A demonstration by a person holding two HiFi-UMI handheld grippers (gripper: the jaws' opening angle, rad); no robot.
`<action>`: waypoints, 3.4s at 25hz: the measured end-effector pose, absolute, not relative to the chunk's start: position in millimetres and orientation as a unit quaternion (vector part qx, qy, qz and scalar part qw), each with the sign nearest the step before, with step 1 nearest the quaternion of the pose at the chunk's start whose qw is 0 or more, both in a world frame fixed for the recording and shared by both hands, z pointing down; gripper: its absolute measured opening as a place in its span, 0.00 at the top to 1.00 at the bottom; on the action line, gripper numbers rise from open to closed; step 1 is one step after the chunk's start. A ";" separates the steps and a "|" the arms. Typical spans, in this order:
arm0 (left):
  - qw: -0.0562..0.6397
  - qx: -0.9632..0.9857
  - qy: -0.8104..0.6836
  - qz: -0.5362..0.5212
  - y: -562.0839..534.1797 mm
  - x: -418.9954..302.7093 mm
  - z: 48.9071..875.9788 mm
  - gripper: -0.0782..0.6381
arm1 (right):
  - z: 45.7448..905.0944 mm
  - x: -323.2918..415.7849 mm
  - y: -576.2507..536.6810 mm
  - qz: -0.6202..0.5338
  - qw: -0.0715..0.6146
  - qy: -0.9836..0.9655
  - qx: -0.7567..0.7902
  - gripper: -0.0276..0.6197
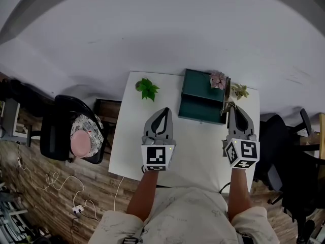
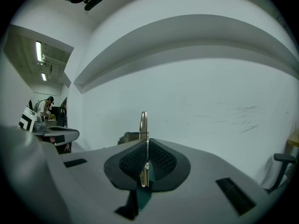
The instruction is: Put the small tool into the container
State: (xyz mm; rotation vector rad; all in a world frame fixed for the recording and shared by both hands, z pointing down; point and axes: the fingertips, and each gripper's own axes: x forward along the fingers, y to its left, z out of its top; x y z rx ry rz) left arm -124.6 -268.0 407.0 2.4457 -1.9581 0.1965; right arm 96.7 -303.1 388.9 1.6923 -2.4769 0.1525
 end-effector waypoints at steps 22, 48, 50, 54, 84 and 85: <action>0.018 0.784 -0.617 0.057 -272.0 -135.7 427.1 0.88 | 409.8 67.3 -316.4 0.017 0.142 -0.833 0.535 0.93; 0.054 0.786 -0.613 0.063 -274.2 -148.0 455.5 0.88 | 449.6 22.9 -325.4 -0.037 0.247 -0.838 0.486 0.93; 0.052 0.786 -0.614 0.058 -276.8 -149.9 455.7 0.88 | 453.7 20.4 -326.8 -0.046 0.258 -0.836 0.482 0.93; 0.048 0.785 -0.615 0.058 -280.6 -152.2 459.5 0.88 | 464.2 17.9 -328.8 -0.054 0.278 -0.834 0.473 0.93; 0.094 0.776 -0.619 0.074 -286.5 -162.9 499.9 0.88 | 527.5 3.4 -334.3 -0.122 0.415 -0.811 0.395 0.93; 0.097 0.776 -0.618 0.075 -286.3 -162.6 501.2 0.88 | 529.6 3.8 -334.1 -0.124 0.419 -0.810 0.392 0.93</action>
